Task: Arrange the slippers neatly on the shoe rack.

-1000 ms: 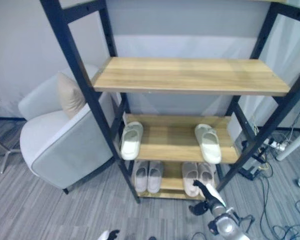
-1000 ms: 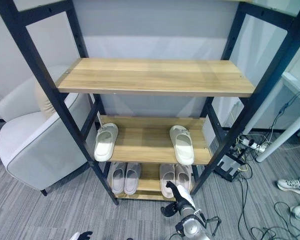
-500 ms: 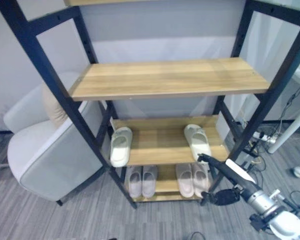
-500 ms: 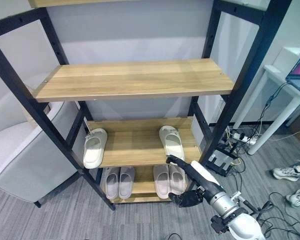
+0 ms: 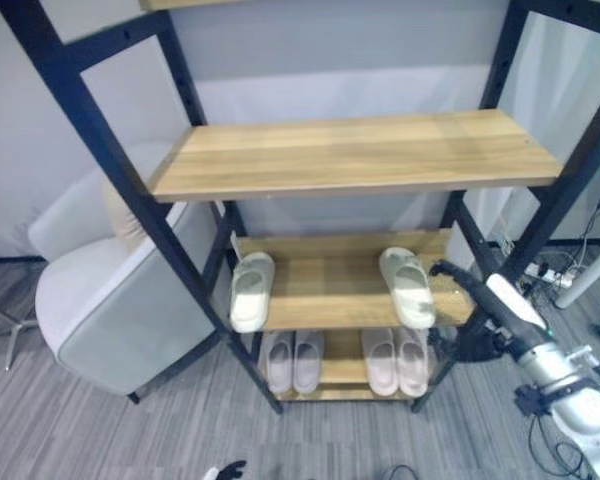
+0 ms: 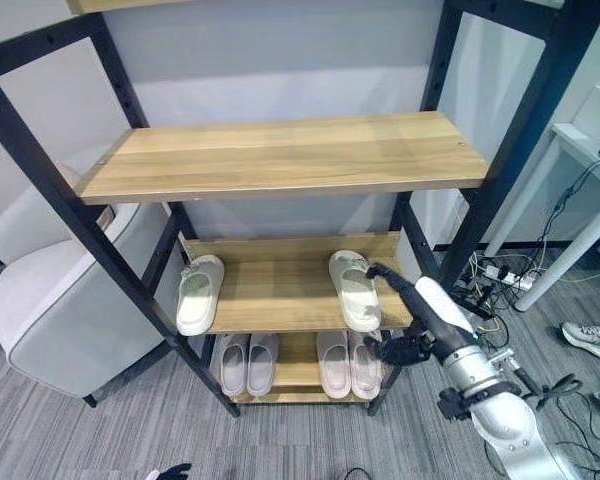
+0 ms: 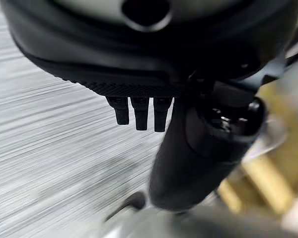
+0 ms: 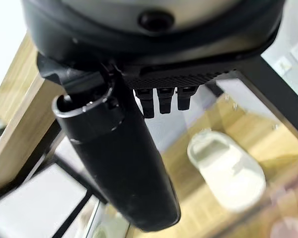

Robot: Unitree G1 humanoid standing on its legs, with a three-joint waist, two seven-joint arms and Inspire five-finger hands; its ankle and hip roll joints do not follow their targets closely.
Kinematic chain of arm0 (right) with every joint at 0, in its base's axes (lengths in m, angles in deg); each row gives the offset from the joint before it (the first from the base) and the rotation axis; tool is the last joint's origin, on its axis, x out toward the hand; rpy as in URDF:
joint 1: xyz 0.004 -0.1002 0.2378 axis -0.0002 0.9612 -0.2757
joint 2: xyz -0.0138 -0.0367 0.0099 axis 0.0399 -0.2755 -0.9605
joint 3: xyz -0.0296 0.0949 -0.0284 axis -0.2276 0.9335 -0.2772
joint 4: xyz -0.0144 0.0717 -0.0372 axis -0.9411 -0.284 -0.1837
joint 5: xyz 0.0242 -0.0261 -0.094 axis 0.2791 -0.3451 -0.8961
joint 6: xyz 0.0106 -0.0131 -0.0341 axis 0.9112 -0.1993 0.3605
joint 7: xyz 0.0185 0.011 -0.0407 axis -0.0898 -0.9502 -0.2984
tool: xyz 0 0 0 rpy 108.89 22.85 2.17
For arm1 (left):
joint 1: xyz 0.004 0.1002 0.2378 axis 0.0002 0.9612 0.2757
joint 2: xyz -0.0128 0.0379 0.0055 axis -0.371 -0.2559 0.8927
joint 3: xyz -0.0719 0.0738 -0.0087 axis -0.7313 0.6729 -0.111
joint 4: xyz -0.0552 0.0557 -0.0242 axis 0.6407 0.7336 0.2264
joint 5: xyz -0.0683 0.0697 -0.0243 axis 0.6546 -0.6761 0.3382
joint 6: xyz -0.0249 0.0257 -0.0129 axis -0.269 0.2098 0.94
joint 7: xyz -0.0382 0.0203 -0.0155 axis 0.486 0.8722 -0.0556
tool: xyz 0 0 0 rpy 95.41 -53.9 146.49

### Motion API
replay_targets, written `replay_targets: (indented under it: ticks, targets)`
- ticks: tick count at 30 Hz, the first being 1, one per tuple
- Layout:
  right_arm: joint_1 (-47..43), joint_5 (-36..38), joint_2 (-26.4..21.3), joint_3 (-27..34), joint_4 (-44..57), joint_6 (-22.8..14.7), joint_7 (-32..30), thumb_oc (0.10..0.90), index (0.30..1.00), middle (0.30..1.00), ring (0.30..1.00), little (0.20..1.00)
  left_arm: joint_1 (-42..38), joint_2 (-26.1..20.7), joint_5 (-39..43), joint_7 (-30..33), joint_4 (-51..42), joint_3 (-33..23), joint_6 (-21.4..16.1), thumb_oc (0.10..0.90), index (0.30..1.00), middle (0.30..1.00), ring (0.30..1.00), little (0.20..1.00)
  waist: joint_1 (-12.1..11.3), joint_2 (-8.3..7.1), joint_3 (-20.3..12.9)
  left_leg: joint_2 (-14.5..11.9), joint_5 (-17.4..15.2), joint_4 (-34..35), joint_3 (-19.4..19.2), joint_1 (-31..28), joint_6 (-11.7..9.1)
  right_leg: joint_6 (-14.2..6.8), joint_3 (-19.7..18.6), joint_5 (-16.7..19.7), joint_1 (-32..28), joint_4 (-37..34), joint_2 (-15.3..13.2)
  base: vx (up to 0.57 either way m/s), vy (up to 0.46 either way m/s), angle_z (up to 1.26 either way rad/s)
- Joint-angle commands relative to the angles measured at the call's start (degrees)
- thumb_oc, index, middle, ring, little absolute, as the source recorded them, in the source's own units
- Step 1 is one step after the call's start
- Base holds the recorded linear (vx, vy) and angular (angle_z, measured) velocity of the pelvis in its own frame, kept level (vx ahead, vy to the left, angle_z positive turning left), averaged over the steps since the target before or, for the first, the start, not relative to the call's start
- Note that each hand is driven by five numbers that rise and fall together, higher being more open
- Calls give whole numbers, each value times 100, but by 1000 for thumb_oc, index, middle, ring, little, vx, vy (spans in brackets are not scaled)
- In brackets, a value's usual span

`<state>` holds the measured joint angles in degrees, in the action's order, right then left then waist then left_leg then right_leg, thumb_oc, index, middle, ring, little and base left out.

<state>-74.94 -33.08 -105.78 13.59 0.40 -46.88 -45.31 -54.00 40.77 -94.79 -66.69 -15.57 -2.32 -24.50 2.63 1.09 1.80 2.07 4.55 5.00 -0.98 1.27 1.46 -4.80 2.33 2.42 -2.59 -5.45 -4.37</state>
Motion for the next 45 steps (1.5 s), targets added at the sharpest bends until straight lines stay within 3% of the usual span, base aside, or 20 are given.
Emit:
replay_targets:
  ticks: [1,7,14,25,36,45]
  targets:
    - [-845,-282,-226,262,214,-241,-427,800,900,900,900,900,-362,-57,81,71,224,150,-52,800,900,900,900,900,-258,-91,-91,-211,-547,0,198,-292,-252,-278,87,-206,106,45,-78,22,6,15]
    - [-1608,-304,-324,47,-255,-61,-733,800,900,900,900,900,-656,-202,292,131,287,103,14,800,900,900,900,900,-349,-167,-69,-226,-490,0,253,-140,-277,-267,149,-202,219,45,-73,-4,15,8]
    - [-2160,-240,-573,-307,-733,41,-678,800,900,900,900,900,-837,-297,416,107,371,151,34,800,900,900,900,900,-416,-247,-34,-232,-470,0,293,-26,-292,-269,173,-193,305,45,-70,8,6,3]
    - [-3665,-433,-828,-1214,-1852,304,-840,800,900,900,900,900,-1157,-438,716,156,221,273,4,800,900,900,900,900,-512,-283,-71,-217,-277,0,345,655,-315,-229,160,-85,943,45,-76,-16,12,3]
    - [-4447,-628,-884,-1509,-2600,637,-1022,800,900,900,900,900,-1286,-606,901,207,71,248,28,800,900,900,900,900,-582,-293,-87,-183,-169,0,352,1074,-308,-205,148,5,1333,45,-109,-4,2,1]
    - [-4545,-606,-705,-1662,-3205,790,-886,800,900,900,900,900,-1288,-654,973,153,70,191,57,800,900,900,900,900,-584,-277,-38,-167,-166,0,334,1123,-283,-189,103,23,1409,45,-119,0,0,0]
